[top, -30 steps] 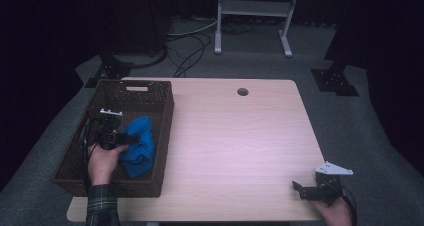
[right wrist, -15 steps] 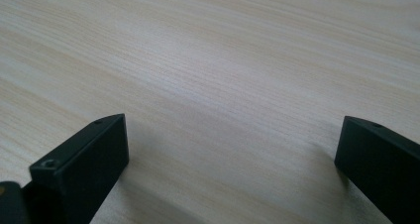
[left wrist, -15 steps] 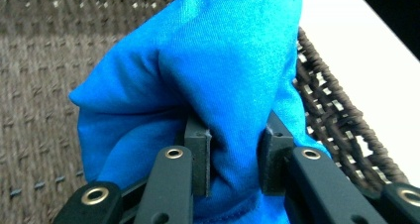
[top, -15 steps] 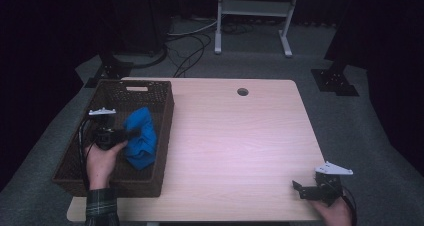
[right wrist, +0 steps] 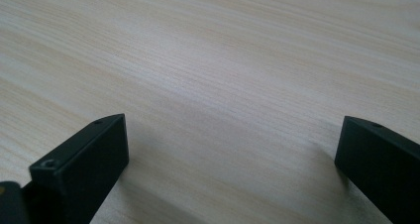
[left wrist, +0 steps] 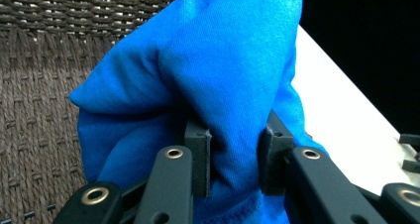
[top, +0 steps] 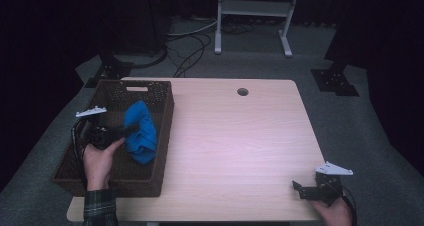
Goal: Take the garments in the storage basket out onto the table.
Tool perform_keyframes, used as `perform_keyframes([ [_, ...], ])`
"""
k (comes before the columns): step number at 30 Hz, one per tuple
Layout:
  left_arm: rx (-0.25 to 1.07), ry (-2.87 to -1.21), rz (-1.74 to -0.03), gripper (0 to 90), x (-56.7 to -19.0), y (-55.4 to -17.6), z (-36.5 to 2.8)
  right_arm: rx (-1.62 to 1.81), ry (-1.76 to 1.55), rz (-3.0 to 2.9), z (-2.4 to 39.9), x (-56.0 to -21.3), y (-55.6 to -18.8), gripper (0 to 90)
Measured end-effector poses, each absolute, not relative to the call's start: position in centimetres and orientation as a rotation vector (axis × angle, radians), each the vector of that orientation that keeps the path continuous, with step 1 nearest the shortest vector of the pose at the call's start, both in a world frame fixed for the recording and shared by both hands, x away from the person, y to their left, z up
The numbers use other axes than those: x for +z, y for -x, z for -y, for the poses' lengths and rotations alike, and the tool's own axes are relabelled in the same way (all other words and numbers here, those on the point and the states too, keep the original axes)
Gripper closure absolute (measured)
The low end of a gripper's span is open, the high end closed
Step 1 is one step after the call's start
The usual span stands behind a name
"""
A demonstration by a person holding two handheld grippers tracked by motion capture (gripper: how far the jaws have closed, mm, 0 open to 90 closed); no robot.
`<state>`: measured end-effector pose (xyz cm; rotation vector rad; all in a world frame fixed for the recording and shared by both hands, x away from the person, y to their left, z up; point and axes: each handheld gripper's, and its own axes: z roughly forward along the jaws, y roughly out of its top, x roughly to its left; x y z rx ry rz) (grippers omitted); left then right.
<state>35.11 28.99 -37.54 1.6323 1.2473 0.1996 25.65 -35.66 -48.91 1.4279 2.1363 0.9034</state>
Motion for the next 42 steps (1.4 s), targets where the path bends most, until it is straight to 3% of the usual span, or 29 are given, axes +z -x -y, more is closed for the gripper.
perform_keyframes([
  [27,0.163,-1.456,-0.975,72.3,-35.9,-34.0,-29.6,0.903,-1.43,-2.135,35.7,-48.9,-25.7,0.0],
  [42,0.206,-1.484,-0.884,72.3,-33.6,-32.9,-27.2,0.905,-1.426,-2.134,35.7,-48.9,-25.7,0.0],
])
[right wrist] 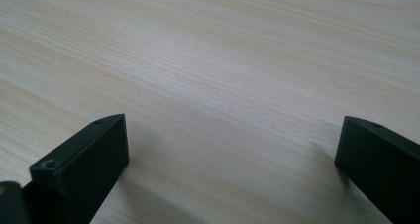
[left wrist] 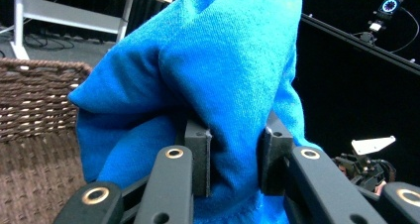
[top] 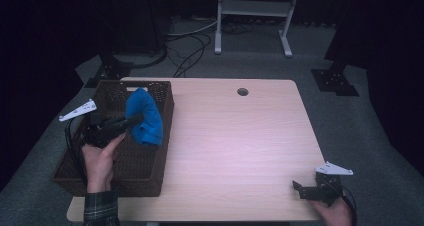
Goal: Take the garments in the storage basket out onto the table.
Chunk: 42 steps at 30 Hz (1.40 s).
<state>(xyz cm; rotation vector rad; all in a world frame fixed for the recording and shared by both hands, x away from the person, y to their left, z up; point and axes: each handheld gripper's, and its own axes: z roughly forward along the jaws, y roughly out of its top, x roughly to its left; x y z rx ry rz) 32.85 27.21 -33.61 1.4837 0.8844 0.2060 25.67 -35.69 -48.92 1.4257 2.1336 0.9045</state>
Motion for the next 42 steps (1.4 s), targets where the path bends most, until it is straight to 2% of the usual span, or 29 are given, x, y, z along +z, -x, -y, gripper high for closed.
perform_keyframes([
  [25,0.243,-1.552,-0.791,72.4,-31.6,-32.8,-20.7,0.906,-1.42,-2.14,35.8,-48.9,-25.7,0.0],
  [42,0.231,-1.582,-0.739,72.3,-32.7,-33.5,-15.9,0.906,-1.419,-2.14,35.8,-48.9,-25.7,0.0],
])
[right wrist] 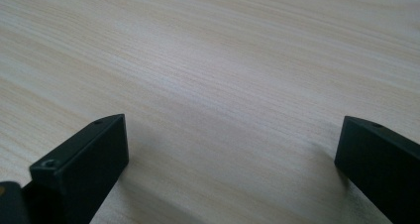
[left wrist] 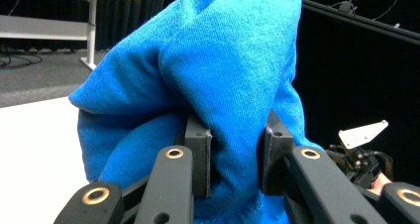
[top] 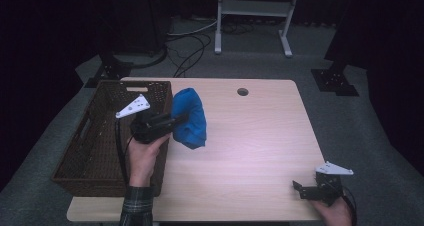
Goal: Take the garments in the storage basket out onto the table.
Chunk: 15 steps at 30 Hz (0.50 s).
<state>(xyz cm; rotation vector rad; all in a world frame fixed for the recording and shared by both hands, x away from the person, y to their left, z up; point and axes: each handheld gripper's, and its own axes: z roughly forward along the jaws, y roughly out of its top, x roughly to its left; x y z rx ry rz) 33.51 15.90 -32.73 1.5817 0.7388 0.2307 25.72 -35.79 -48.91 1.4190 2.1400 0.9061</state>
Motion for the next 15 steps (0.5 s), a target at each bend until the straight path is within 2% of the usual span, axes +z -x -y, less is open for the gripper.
perform_keyframes([
  [15,0.182,-1.588,-0.666,72.3,-33.9,-34.4,-12.2,0.907,-1.419,-2.14,35.8,-48.9,-25.7,0.0],
])
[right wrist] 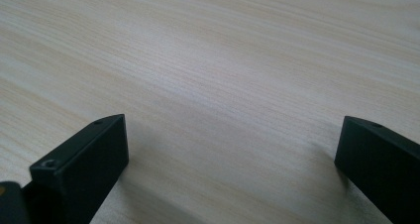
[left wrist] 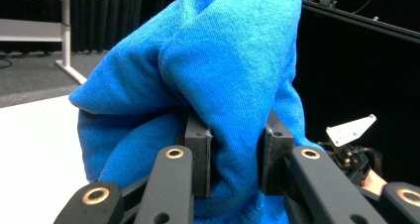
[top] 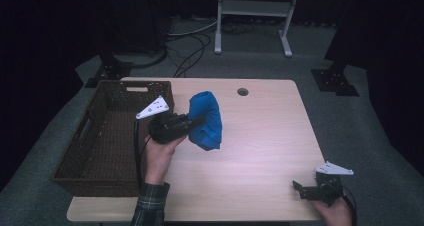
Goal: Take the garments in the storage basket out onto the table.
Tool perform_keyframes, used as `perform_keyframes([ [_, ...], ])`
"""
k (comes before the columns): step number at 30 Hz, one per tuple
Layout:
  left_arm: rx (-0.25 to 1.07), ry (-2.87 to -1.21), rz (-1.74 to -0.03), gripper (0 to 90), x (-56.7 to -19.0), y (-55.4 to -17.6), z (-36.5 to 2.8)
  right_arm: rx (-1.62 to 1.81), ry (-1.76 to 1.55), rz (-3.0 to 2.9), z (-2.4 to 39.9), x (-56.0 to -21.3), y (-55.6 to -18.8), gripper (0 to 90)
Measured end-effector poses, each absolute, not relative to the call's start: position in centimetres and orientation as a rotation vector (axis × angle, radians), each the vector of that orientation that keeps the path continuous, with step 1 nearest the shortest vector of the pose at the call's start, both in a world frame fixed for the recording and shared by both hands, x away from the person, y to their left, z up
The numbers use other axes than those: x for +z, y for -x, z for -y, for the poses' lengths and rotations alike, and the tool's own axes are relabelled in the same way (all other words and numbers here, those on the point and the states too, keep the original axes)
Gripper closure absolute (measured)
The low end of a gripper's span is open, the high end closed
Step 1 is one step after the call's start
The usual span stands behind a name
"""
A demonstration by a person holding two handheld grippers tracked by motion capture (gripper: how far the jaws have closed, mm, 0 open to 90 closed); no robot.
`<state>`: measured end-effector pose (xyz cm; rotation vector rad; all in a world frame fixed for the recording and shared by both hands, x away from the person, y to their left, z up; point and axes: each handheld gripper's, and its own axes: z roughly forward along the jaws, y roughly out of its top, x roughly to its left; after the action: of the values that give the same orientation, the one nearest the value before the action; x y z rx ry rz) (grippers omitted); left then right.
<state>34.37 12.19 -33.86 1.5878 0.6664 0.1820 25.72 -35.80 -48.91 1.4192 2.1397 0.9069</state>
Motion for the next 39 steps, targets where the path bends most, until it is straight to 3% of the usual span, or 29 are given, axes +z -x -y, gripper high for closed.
perform_keyframes([
  [16,0.14,-1.655,-0.615,72.2,-35.5,-35.4,-8.0,0.906,-1.42,-2.14,35.8,-48.9,-25.7,0.0],
  [39,0.106,-1.8,-0.652,72.2,-40.6,-36.9,-3.0,0.907,-1.423,-2.14,35.8,-48.9,-25.7,0.0],
])
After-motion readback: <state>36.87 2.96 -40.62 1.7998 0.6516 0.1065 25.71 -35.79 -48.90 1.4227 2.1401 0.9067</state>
